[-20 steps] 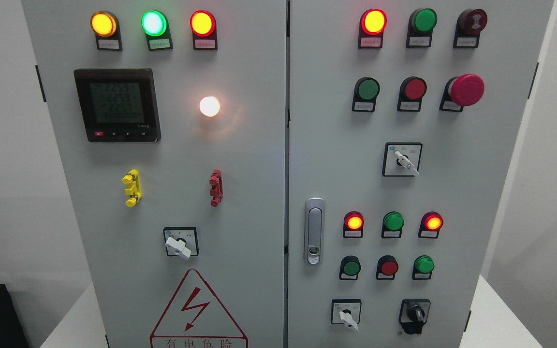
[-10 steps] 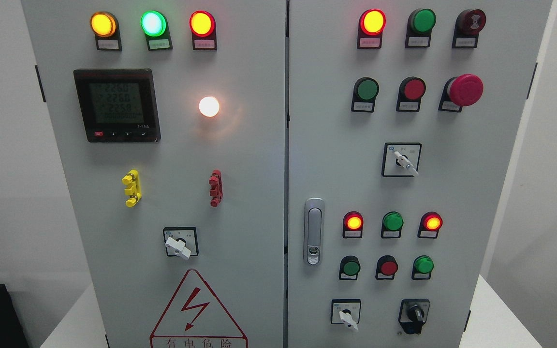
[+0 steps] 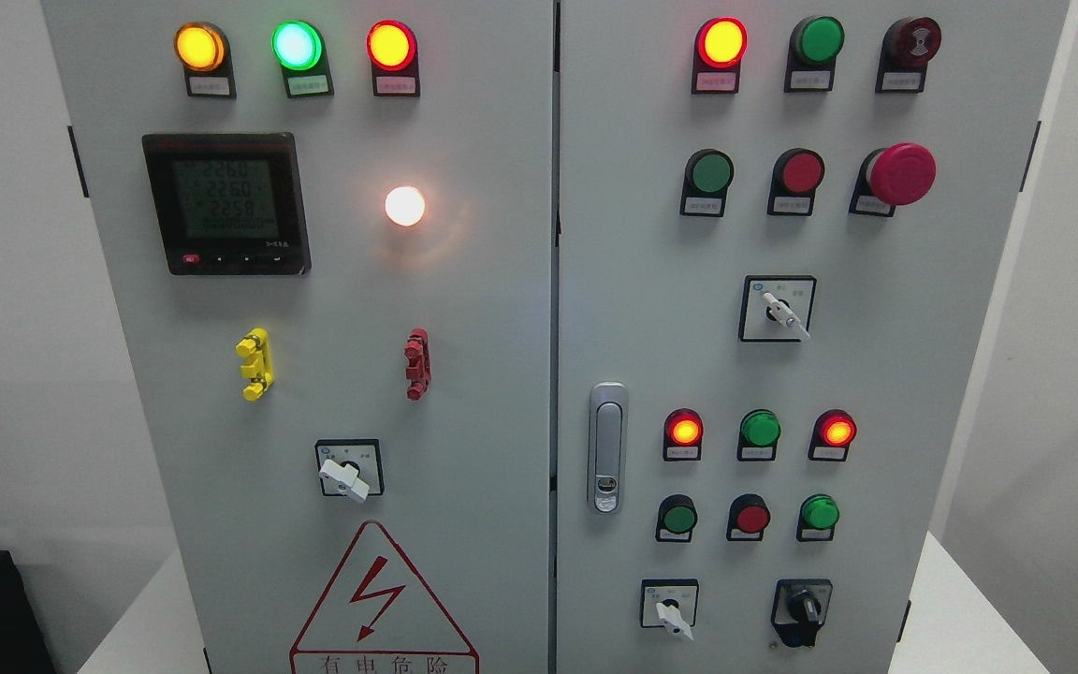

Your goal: Trip black knob to open circuit

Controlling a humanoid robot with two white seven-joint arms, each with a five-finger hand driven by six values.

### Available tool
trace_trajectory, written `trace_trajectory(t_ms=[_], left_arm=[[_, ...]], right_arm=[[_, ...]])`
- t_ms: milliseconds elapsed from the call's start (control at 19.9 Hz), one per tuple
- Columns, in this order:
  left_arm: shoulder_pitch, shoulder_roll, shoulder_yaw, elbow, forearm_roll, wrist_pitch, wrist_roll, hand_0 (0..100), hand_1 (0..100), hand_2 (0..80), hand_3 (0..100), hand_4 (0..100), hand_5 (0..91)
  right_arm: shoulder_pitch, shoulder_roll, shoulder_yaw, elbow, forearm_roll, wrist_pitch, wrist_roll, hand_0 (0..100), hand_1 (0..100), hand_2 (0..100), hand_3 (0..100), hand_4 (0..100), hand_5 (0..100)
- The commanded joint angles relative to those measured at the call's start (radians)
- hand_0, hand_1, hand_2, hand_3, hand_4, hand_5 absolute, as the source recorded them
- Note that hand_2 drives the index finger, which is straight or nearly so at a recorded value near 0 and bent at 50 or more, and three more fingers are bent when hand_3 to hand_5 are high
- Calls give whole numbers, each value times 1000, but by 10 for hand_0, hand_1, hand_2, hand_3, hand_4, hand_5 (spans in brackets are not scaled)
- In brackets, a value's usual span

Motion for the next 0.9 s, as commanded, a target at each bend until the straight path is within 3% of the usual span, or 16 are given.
trace_trajectory(t_ms=[0,552,702,853], left_arm=[[0,-1,1,1,2,1,0,120,389,0,0,0,0],[0,-1,1,1,2,1,0,120,389,0,0,0,0],[0,-1,1,1,2,1,0,120,389,0,0,0,0],[0,-1,1,1,2,0,0,120,389,0,0,0,0]], right_arm=[[-2,0,-12,-56,-3,-16,8,823,959,0,1000,952,851],[-10,-14,-12,-182,-3,-15,11,898,975,0,1000,968,851],[-22,-10,-15,-188,-3,-10,54,901,976,0,1000,970,850],[-40,-6,-15,-190,-3,-7,57,904,976,0,1000,971,849]])
